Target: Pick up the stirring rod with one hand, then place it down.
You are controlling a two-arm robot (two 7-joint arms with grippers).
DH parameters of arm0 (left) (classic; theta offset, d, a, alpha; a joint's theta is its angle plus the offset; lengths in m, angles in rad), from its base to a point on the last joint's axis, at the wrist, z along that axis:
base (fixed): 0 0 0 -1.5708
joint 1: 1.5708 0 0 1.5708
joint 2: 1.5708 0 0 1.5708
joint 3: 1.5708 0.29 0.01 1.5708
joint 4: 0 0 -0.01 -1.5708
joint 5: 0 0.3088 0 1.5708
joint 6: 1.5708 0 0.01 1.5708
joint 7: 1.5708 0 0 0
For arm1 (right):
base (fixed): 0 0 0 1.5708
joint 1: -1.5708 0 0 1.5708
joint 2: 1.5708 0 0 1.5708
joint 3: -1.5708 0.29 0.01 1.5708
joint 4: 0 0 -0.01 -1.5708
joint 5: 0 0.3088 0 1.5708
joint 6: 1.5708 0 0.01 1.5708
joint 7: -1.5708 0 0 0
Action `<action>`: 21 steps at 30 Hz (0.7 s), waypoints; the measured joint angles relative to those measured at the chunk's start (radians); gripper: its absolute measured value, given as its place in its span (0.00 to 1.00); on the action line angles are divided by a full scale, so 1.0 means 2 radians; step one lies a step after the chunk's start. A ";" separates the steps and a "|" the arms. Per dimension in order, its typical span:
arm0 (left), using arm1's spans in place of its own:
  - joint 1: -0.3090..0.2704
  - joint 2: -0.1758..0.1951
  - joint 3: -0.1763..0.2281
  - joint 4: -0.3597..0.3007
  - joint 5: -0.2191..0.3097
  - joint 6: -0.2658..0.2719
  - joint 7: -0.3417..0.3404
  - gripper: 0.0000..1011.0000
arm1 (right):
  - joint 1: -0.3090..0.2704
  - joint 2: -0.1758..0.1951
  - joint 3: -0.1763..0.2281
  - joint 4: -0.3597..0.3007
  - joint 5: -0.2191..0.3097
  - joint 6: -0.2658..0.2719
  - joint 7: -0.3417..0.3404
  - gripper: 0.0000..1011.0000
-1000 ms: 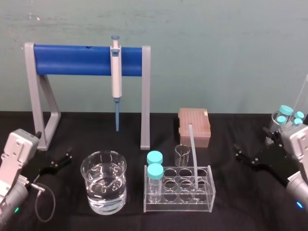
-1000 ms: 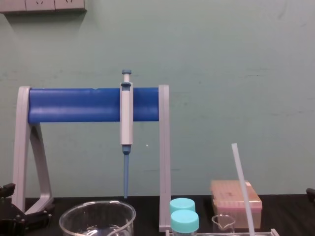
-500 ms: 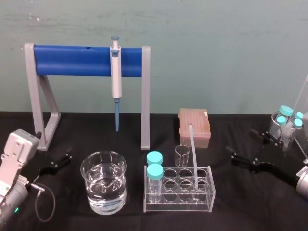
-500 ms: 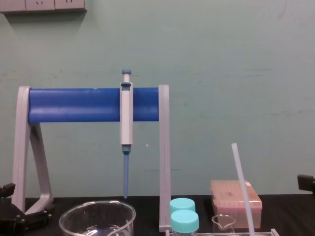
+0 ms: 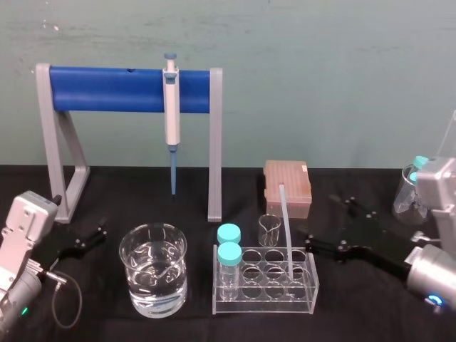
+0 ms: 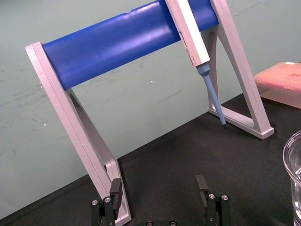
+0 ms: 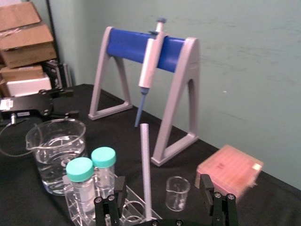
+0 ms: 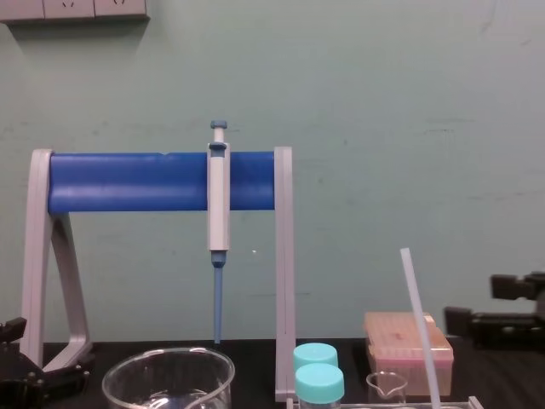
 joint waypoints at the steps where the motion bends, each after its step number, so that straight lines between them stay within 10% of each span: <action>1: 0.000 0.000 0.000 0.000 0.000 0.000 0.000 0.99 | 0.003 -0.003 -0.002 0.002 -0.003 0.000 0.001 0.99; 21: 0.000 0.000 0.000 0.000 0.000 0.000 0.000 0.99 | 0.055 -0.070 -0.031 0.073 -0.050 0.001 0.018 0.99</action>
